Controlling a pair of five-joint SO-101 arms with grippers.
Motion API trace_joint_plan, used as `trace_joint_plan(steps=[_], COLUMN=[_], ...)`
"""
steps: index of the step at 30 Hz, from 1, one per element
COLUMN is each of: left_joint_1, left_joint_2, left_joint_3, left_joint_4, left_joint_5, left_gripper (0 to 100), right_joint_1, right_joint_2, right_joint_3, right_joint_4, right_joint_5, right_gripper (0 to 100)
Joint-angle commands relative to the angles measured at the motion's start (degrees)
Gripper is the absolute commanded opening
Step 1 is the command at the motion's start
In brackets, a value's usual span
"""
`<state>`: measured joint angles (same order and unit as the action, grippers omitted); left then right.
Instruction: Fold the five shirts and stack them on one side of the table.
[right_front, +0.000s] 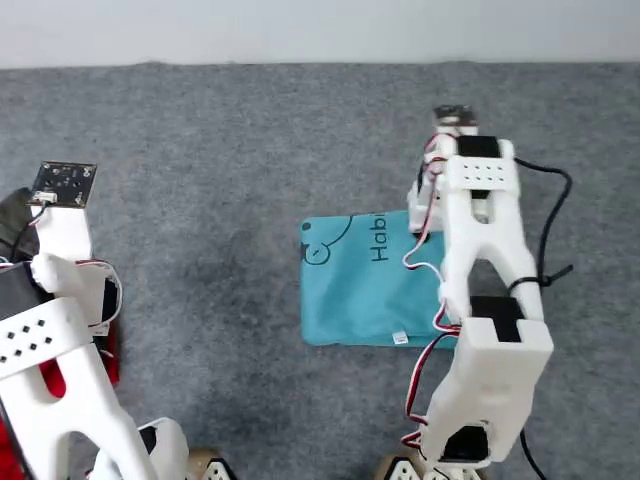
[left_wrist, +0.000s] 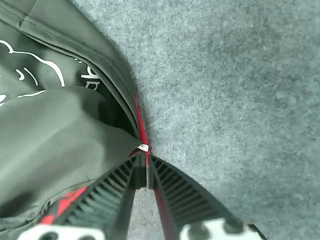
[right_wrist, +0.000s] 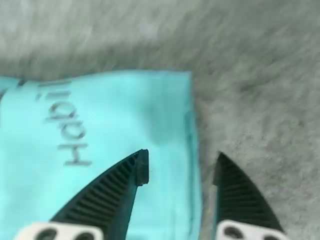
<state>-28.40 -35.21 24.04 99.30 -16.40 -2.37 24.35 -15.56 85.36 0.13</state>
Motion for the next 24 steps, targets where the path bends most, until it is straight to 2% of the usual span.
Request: trace_joint_plan(steps=[1, 7, 11, 14, 24], left_joint_1=[-0.1, -0.1, -0.1, -0.1, -0.1], left_joint_2=[-1.1, -1.1, -1.1, -1.1, -1.1], left_joint_3=[-0.1, -0.1, -0.1, -0.1, -0.1], left_joint_4=[1.1, 1.1, 1.1, 1.1, 1.1], left_joint_5=[-0.3, -0.3, -0.3, -0.3, -0.3], left_gripper=[1, 1, 1, 1, 1], right_joint_1=[-2.7, -4.3, -3.9, -3.9, -4.6], right_joint_2=[-4.1, -0.6, 3.5, 5.0, 12.6], right_joint_3=[-3.3, -2.1, -2.0, -2.0, -1.8], right_joint_4=[4.8, 5.1, 5.1, 5.0, 2.3], right_joint_5=[-3.3, -8.2, -11.1, -11.6, -11.6], right_gripper=[24.6, 25.2, 31.8, 34.2, 33.1])
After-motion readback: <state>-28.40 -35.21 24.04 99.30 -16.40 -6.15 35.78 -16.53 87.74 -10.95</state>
